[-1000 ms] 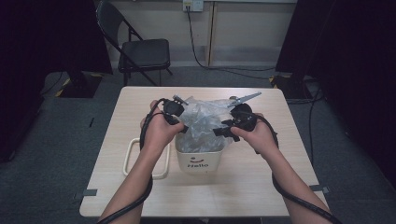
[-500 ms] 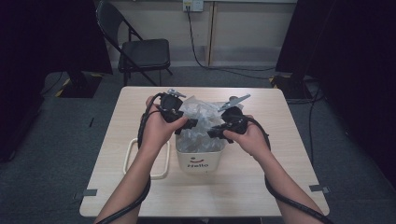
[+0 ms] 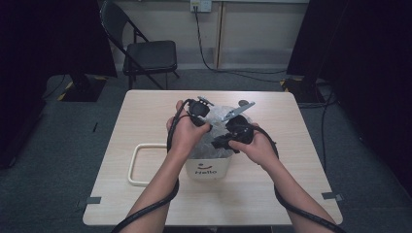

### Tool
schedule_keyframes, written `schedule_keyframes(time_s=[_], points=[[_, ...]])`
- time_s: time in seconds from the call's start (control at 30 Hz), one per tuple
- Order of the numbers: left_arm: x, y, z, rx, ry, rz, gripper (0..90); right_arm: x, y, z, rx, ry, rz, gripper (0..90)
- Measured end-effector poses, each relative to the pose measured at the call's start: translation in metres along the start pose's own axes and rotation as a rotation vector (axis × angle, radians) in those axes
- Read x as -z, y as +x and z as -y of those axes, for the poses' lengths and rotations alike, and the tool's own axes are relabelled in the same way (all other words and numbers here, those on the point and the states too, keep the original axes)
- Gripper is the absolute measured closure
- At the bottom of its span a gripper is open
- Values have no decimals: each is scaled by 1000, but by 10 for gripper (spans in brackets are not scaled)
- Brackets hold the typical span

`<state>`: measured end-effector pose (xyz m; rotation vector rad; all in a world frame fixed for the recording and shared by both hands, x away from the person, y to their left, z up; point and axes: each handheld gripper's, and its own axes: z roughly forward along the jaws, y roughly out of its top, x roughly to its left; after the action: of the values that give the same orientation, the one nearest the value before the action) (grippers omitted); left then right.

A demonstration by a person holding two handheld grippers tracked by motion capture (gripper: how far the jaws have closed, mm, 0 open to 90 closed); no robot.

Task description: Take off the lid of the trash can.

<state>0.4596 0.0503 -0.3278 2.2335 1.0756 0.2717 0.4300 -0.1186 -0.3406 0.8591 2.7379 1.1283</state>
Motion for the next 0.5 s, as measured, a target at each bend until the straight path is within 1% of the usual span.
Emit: schedule_keyframes(time_s=[0.03, 0.07, 0.1, 0.13, 0.17, 0.2, 0.23, 0.27, 0.3, 0.33, 0.37, 0.4, 0.43, 0.47, 0.5], points=[[0, 0, 0, 0, 0, 0, 900, 0, 0, 0, 0, 0, 0, 754], [8, 4, 1, 30, -12, -10, 900, 7, -4, 4, -5, -5, 7, 754], [8, 4, 1, 30, -12, -10, 900, 7, -4, 4, -5, -5, 7, 754], [13, 7, 2, 48, -25, -11, 900, 9, -6, 6, -11, -8, 10, 755], [24, 12, 5, 71, -35, -13, 900, 16, -11, 9, -25, -12, 21, 756], [24, 12, 5, 71, -35, -13, 900, 16, -11, 9, -25, -12, 21, 756], [30, 15, 7, 85, -54, 0, 900, 19, -13, 11, -36, -19, 29, 755], [37, 18, 12, 107, -61, 7, 900, 24, -14, 13, -54, -23, 34, 750], [41, 21, 15, 112, -58, 9, 900, 25, -13, 14, -52, -26, 35, 741], [44, 22, 18, 112, -52, 8, 900, 26, -11, 14, -56, -19, 36, 713], [44, 22, 18, 112, -52, 8, 900, 26, -11, 14, -56, -19, 36, 713], [48, 22, 23, 121, -43, 0, 900, 28, -9, 14, -60, -8, 55, 651], [48, 22, 23, 121, -43, 0, 900, 28, -9, 14, -60, -8, 55, 651], [53, 23, 27, 126, -46, -2, 900, 31, -7, 14, -64, -15, 71, 576], [53, 23, 27, 126, -46, -2, 900, 31, -7, 14, -64, -15, 71, 576]])
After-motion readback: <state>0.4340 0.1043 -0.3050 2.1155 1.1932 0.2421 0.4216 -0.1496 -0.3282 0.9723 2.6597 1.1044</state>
